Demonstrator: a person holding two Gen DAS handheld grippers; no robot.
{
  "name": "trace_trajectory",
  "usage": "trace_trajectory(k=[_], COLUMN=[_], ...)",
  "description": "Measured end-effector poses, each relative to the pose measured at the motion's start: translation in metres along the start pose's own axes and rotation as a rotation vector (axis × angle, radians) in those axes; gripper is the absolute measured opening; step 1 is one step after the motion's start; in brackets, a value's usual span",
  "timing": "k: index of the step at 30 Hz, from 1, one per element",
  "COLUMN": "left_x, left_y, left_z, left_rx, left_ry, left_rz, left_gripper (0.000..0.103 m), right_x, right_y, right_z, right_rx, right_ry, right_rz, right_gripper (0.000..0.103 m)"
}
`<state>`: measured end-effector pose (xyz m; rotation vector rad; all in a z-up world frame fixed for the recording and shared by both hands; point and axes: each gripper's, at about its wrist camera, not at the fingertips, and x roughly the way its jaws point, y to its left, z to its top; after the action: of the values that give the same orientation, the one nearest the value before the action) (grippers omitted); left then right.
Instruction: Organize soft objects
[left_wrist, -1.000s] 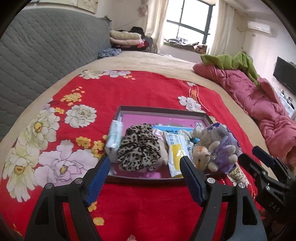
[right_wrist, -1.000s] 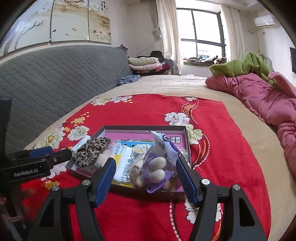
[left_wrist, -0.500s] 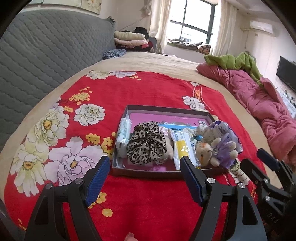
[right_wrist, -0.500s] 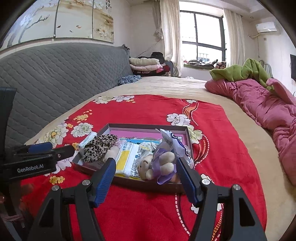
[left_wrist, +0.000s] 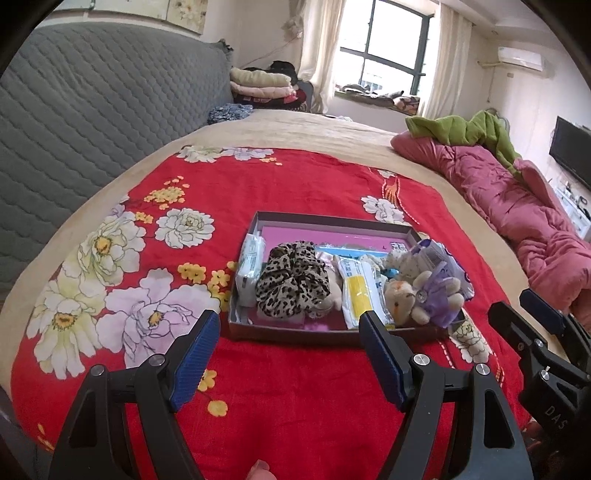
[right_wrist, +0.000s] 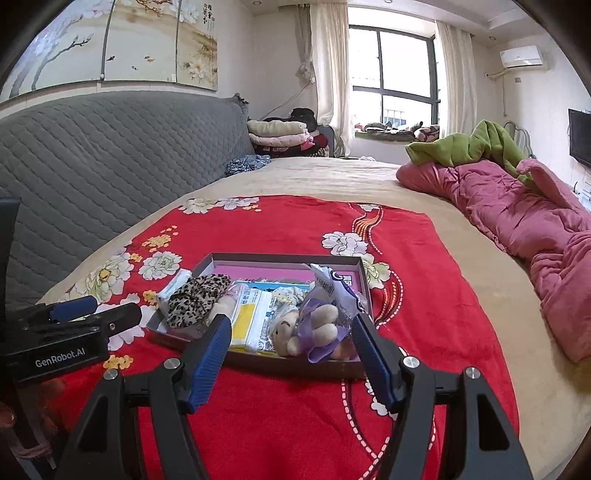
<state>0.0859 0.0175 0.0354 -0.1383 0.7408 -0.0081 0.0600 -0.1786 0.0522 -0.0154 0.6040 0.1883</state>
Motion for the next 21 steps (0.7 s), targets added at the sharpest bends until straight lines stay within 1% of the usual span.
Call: trace_trajectory(k=[6,10,15,21], left_x=[-0.019,-0.036,-0.056,-0.07], left_y=[-0.004,-0.006,-0.009,-0.014], left_z=[-0.001,0.003,0.005,-0.004], left_rx=[0.005,0.011,0.006,0.02], left_ry=[-0.018,-0.045,-0.063,-0.052], left_rz=[-0.001,0.017,0.022,0.027], left_gripper=[0.079,0.079,0.079,0.079], right_x=[-0.017,-0.029,-0.044,-0.05], right_y=[0.004,0.007,0.006,0.005], right_z=[0.004,0.009,0.011,0.001], right_rx=[-0.006,-0.013,0.008,0.036], right_ry=[-0.021,-0.043,-0.067,-0.056], right_rz=[0.007,0.019,0.041,0.052], right_gripper=[0.067,0.067,0.067,0.068])
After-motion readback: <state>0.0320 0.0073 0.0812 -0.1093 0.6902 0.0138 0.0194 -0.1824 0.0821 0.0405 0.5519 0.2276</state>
